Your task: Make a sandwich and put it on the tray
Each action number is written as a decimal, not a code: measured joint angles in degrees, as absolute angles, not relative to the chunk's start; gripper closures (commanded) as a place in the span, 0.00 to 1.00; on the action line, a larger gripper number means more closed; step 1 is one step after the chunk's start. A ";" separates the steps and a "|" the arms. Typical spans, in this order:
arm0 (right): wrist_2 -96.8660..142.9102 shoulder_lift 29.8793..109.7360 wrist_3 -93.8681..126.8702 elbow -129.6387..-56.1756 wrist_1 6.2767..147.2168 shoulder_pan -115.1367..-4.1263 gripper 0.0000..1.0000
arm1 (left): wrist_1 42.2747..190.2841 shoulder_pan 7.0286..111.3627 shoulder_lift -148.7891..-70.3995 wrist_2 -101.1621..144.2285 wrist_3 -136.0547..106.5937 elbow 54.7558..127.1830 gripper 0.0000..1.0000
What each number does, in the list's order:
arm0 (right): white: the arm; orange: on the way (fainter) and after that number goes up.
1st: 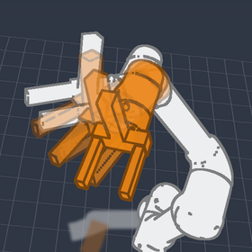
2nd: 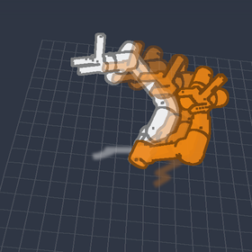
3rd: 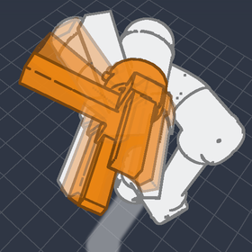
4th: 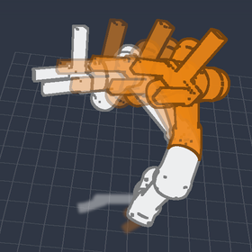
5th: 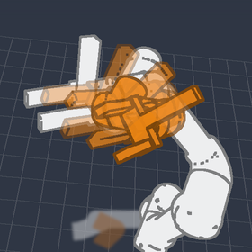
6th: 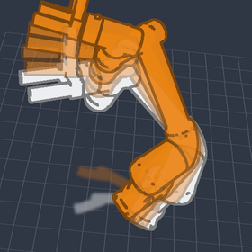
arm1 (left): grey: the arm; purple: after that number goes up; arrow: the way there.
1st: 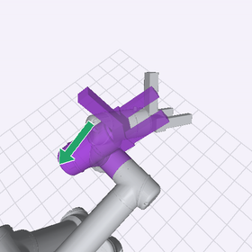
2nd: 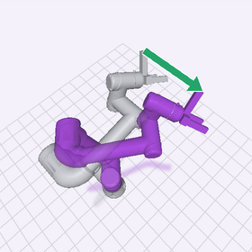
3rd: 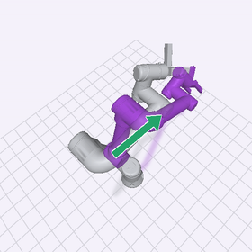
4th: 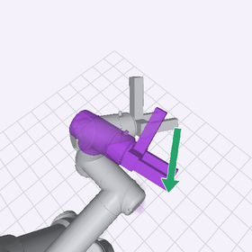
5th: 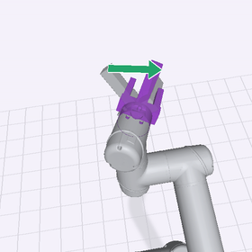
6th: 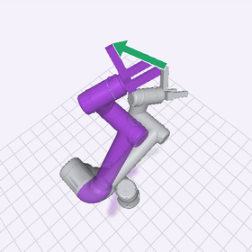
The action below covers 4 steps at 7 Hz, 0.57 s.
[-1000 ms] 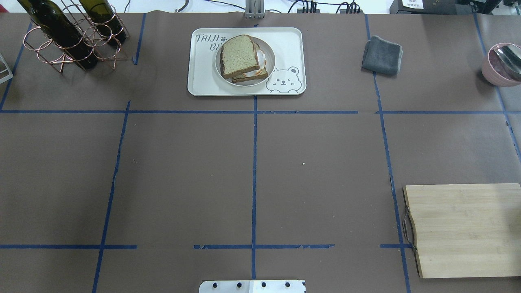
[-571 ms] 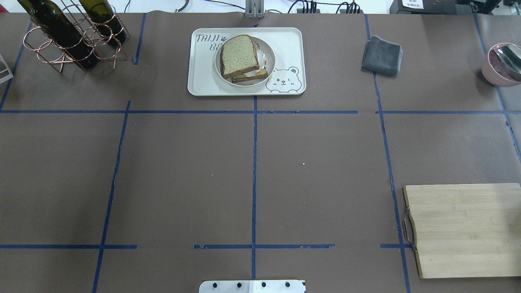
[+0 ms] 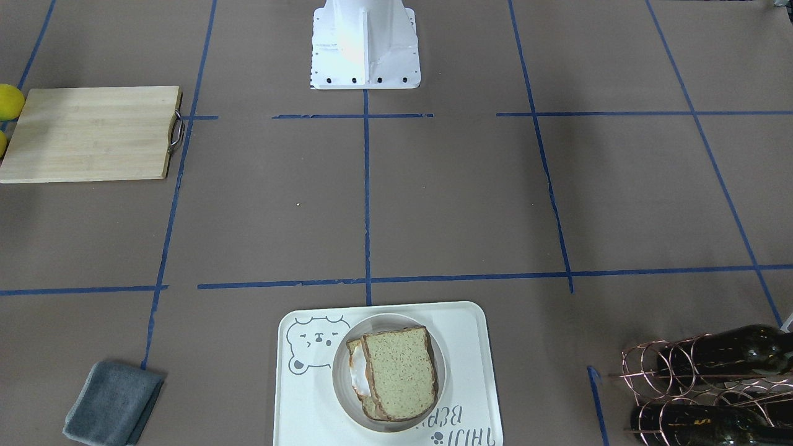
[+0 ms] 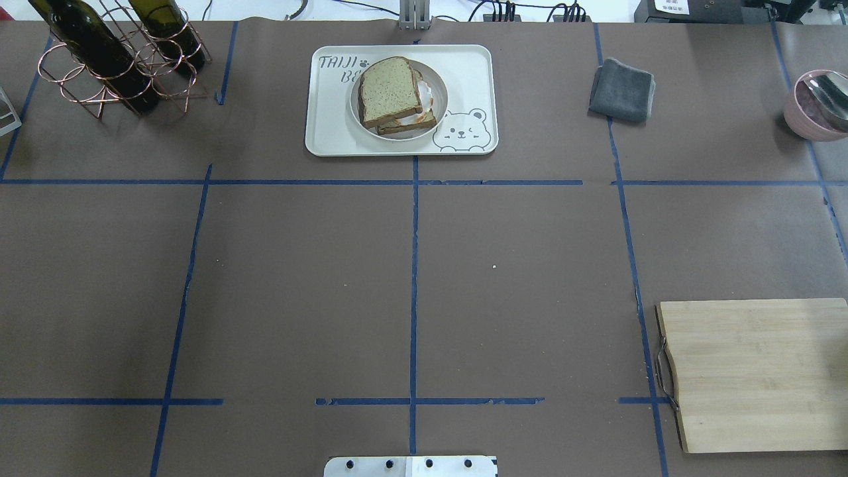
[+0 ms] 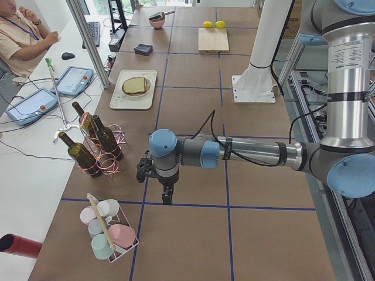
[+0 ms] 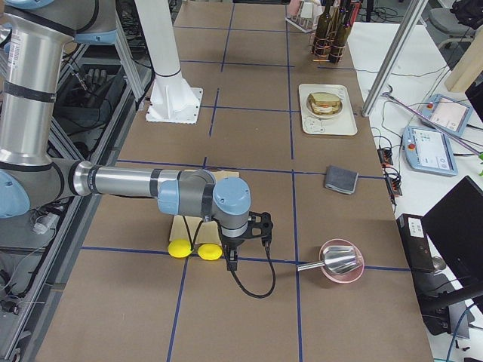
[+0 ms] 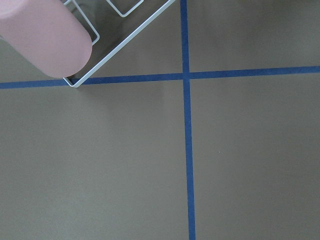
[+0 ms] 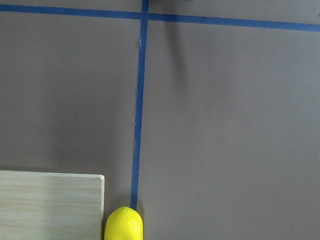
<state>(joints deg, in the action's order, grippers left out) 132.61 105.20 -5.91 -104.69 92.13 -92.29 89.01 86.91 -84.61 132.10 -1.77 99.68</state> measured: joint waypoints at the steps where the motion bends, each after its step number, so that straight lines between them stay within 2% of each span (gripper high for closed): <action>1: 133.24 105.13 -5.83 -104.57 92.18 -92.28 0.00 | 89.02 86.87 -84.32 132.30 -1.75 100.29 0.00; 4: 134.19 104.18 -5.99 -102.54 92.13 -92.29 0.00 | 89.01 86.77 -84.05 132.52 -1.74 100.91 0.00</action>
